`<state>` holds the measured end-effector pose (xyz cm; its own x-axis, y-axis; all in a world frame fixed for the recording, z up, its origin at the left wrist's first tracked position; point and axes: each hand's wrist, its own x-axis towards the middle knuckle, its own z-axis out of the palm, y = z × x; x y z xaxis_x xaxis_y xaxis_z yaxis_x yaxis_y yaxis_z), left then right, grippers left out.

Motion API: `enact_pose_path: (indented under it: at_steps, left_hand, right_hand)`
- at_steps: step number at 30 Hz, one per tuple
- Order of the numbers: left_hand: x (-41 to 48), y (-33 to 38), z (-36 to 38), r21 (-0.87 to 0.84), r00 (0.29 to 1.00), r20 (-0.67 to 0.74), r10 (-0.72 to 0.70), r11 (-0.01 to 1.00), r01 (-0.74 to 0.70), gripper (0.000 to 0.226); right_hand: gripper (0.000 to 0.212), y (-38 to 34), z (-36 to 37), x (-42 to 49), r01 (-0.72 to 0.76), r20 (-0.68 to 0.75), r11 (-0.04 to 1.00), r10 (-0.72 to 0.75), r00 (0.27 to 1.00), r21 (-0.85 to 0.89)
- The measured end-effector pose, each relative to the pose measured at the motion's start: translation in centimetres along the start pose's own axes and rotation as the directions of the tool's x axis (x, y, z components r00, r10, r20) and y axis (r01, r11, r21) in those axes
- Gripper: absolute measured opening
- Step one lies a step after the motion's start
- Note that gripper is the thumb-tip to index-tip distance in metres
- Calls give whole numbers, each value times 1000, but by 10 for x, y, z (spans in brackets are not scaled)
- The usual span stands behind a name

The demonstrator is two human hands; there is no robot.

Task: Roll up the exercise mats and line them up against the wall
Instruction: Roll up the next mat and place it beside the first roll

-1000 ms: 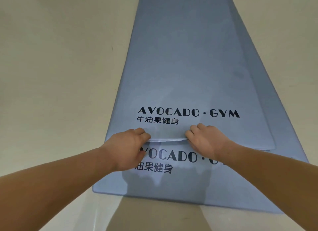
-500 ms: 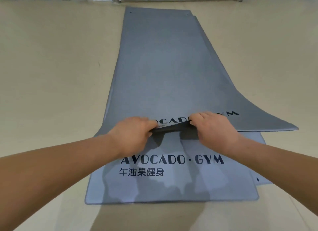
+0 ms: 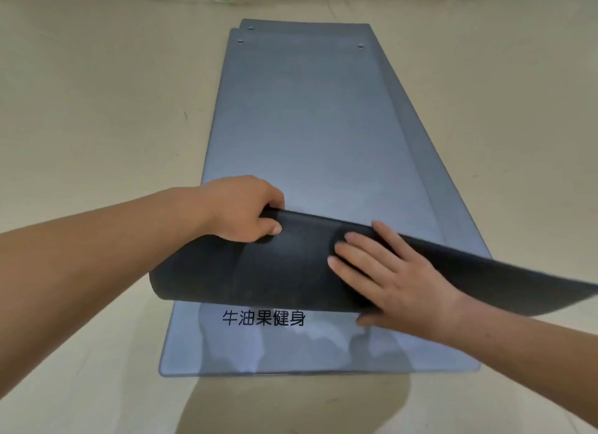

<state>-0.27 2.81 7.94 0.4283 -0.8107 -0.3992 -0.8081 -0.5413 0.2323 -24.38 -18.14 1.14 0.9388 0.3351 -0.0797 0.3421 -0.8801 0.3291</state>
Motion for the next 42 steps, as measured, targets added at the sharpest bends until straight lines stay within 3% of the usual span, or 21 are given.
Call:
enact_pose_path:
  at_steps: [2,4,5,7,9,12,14,20,26,29,35,37,39,42]
  left_hand:
    - [0,-2,-3,122,984,-173,-27,991,48,42]
    - [-5,1,1,300,938,-339,65,953,43,65]
    - [-9,5,9,353,928,-350,127,936,5,75]
    - [-14,16,34,359,966,-221,130,932,-43,102]
    - [-13,20,65,380,997,-78,11,925,20,130]
    - [-5,12,91,393,995,-87,-58,915,88,145]
    - [1,7,97,375,993,-95,-73,921,103,147]
    - [23,-1,88,364,999,-24,40,931,-29,144]
    - [20,3,95,404,994,-63,-85,909,103,150]
    - [12,8,100,360,994,-12,-112,927,109,141]
    - [-1,6,85,157,998,56,37,986,-46,119]
    - [-11,12,82,38,990,111,91,995,-95,110]
    - [-17,17,81,-125,960,246,134,987,-106,105]
    - [-10,17,80,-271,848,509,145,963,-2,105]
  right_hand:
    - [137,12,3,12,-94,142,995,90,986,18]
    - [140,17,4,25,-153,152,987,143,978,54]
    - [140,20,4,32,-172,150,983,160,976,68]
    - [140,26,1,44,-222,181,971,204,962,84]
    - [141,30,-6,54,-293,231,954,272,934,64]
    - [136,25,-7,62,-368,256,930,351,901,19]
    - [133,19,-2,54,-398,233,915,374,898,62]
    - [150,20,24,37,-442,373,895,389,842,65]
    - [144,49,29,59,-350,399,907,239,885,233]
    - [139,46,28,61,-329,428,905,193,883,270]
    - [124,43,5,46,-338,463,894,175,869,296]
    - [117,42,-11,35,-325,510,884,120,852,336]
    - [115,42,-25,24,-345,616,841,18,788,417]
    - [114,41,-22,20,-455,735,692,-161,659,560]
